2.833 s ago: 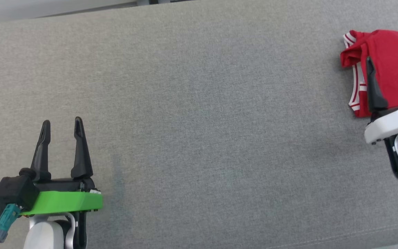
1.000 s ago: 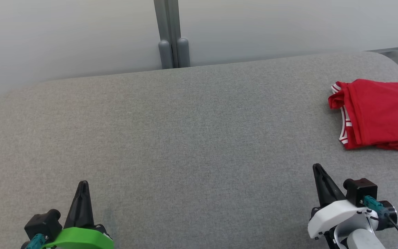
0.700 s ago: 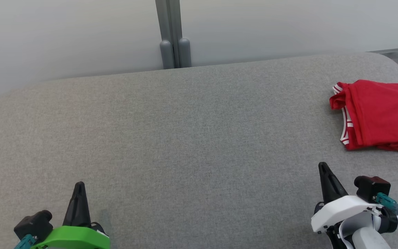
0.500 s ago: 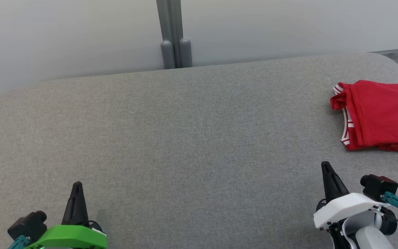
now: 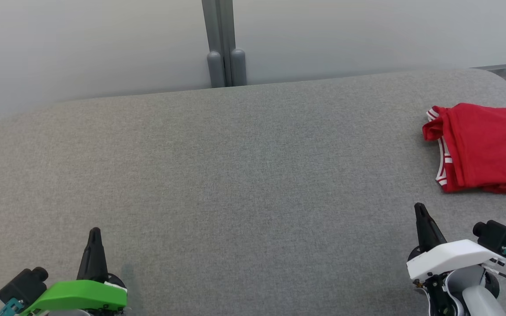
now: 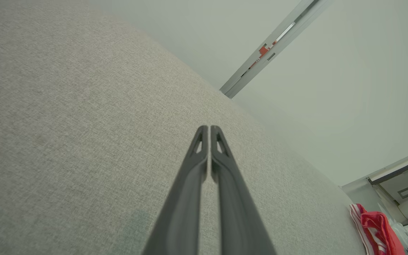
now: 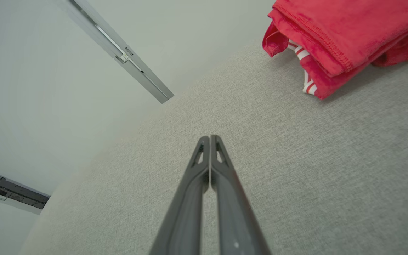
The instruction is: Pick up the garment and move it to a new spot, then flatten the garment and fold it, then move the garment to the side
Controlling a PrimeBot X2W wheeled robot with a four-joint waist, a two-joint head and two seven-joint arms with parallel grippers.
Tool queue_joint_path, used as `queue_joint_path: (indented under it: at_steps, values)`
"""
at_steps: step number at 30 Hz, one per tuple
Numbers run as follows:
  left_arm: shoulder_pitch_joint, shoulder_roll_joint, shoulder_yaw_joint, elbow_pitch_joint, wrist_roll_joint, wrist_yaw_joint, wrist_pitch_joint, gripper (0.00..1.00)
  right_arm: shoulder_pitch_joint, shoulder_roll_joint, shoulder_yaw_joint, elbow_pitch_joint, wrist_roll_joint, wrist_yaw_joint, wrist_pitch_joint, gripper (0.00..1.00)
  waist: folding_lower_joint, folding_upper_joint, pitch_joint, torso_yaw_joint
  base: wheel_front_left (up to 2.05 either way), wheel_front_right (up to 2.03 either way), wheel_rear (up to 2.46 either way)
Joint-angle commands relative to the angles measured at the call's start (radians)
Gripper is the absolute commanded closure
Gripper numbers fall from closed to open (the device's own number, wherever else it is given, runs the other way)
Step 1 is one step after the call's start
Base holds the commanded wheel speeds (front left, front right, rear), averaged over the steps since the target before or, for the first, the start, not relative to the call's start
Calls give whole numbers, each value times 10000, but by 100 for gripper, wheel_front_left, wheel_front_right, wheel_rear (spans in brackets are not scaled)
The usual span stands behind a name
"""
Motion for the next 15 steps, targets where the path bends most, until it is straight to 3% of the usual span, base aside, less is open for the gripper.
queue_joint_path:
  at_steps: [1, 15]
  values:
    - [-316, 67, 57, -162, -379, -11, 72, 100, -124, -31, -77, -190, 366, -3, 85, 100, 0, 0, -1, 7, 0, 0, 0]
    - [-443, 87, 153, -249, -2059, -15, 551, 100, -117, 38, -304, -393, 2229, -5, 560, 100, 0, 0, -15, 77, 0, 0, 0]
